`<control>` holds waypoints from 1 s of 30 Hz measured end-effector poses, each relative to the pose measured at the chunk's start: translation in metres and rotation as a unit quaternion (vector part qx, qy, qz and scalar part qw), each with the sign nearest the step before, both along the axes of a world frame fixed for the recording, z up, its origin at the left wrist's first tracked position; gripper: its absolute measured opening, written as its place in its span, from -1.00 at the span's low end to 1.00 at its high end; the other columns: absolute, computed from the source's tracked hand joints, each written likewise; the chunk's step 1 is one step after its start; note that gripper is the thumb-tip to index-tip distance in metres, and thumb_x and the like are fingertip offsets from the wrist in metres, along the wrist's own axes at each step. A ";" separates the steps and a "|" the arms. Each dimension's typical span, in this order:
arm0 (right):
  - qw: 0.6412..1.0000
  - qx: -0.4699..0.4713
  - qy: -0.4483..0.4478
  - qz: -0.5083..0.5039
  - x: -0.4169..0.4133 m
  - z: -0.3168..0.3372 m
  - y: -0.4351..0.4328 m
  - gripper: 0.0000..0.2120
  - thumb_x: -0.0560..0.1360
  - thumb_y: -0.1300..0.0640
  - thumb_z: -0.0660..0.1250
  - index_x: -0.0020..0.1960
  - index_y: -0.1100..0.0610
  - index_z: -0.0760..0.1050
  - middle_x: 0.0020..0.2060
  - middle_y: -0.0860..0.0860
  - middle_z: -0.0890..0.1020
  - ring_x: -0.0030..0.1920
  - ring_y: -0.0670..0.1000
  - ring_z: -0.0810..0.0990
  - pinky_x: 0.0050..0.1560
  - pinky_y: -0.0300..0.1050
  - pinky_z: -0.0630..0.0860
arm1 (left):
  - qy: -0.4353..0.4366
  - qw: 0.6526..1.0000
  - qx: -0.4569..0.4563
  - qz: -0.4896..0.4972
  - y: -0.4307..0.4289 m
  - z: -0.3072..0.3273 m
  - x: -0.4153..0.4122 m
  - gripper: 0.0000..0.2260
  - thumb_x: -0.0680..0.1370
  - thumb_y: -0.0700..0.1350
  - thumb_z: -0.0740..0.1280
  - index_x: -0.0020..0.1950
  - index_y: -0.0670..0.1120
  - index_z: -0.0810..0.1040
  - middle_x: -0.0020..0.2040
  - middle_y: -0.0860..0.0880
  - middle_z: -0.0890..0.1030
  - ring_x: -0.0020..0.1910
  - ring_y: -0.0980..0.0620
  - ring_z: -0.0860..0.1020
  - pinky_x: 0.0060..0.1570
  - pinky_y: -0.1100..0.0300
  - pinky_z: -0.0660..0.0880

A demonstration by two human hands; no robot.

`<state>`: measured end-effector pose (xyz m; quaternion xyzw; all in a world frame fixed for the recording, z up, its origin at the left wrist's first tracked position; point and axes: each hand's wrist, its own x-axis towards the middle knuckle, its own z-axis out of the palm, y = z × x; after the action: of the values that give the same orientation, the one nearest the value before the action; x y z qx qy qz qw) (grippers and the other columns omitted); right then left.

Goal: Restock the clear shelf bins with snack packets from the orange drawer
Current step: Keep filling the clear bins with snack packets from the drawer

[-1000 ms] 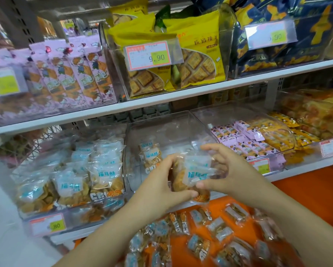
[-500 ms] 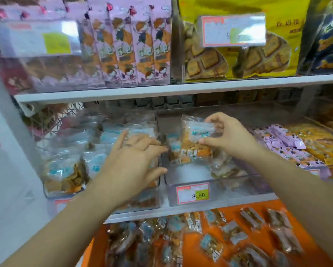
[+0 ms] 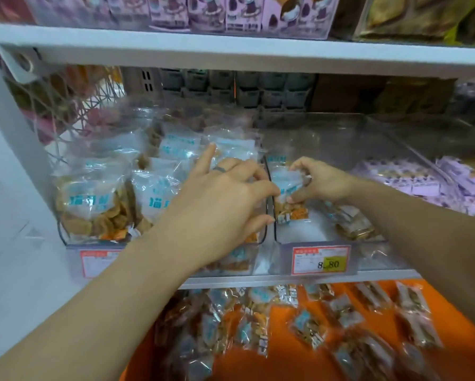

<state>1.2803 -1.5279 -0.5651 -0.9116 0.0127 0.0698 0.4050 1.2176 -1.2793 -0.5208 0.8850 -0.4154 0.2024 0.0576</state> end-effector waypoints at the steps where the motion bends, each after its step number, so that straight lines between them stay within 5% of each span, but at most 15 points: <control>1: 1.000 -0.008 -0.001 0.009 0.001 -0.001 0.000 -0.51 0.30 0.30 0.54 0.10 0.06 0.39 -0.03 -0.04 0.54 -0.07 -0.05 0.58 -0.05 -0.12 0.56 | -0.006 1.000 -0.006 0.000 0.000 -0.002 0.002 -0.64 0.39 0.14 0.29 0.10 0.04 0.64 0.03 0.00 0.62 -0.01 -0.10 0.62 0.32 -0.30 0.19; 6: 1.000 0.002 0.005 0.015 0.002 -0.004 0.001 -0.48 0.30 0.30 0.54 0.14 0.08 0.37 -0.05 -0.03 0.55 -0.18 -0.11 0.58 -0.23 -0.30 0.53 | -0.030 0.999 -0.038 -0.013 -0.003 -0.005 0.003 -0.69 0.37 0.08 0.45 0.07 0.02 0.65 0.00 -0.01 0.62 -0.08 -0.13 0.62 0.30 -0.31 0.21; 9: 0.999 -0.035 -0.012 0.015 0.000 -0.004 0.003 -0.47 0.29 0.23 0.56 0.15 0.07 0.38 -0.02 -0.04 0.53 -0.13 -0.09 0.54 -0.12 -0.19 0.51 | -0.031 0.999 -0.040 -0.013 -0.004 -0.005 0.001 -0.69 0.36 0.07 0.46 0.07 0.03 0.65 0.00 -0.02 0.62 -0.11 -0.12 0.62 0.30 -0.31 0.22; 15: 0.976 -0.149 -0.153 -0.031 0.000 -0.012 0.006 -0.51 0.27 0.15 0.58 0.07 0.08 0.39 0.06 0.03 0.43 0.02 0.00 0.42 -0.16 -0.24 0.24 | -0.018 0.999 -0.045 -0.009 -0.003 -0.006 -0.002 -0.69 0.38 0.08 0.32 0.06 0.03 0.65 -0.02 0.00 0.62 -0.08 -0.11 0.62 0.31 -0.30 0.23; 23: 0.975 -0.199 -0.099 -0.012 0.008 -0.002 0.003 -0.01 0.23 -0.08 0.58 0.49 -0.02 0.09 0.39 0.08 0.31 0.28 0.08 0.41 0.24 -0.06 0.42 | -0.035 0.997 -0.066 -0.022 -0.004 -0.007 0.001 -0.71 0.36 0.06 0.42 0.05 0.03 0.65 -0.04 -0.01 0.61 -0.10 -0.12 0.63 0.29 -0.28 0.21; 30: 0.964 -0.251 -0.089 -0.025 -0.013 -0.005 0.002 0.01 0.16 -0.05 0.63 0.39 -0.10 0.05 0.33 0.08 0.30 0.03 0.05 0.52 -0.01 -0.04 0.53 | -0.047 0.997 -0.053 -0.015 -0.004 -0.010 0.002 -0.72 0.37 0.08 0.41 0.03 0.04 0.65 -0.01 0.01 0.61 -0.07 -0.09 0.62 0.23 -0.17 0.37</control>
<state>1.2669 -1.5263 -0.5697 -0.9860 0.0168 -0.0269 0.1640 1.2196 -1.2833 -0.5311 0.8639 -0.4196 0.2643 0.0882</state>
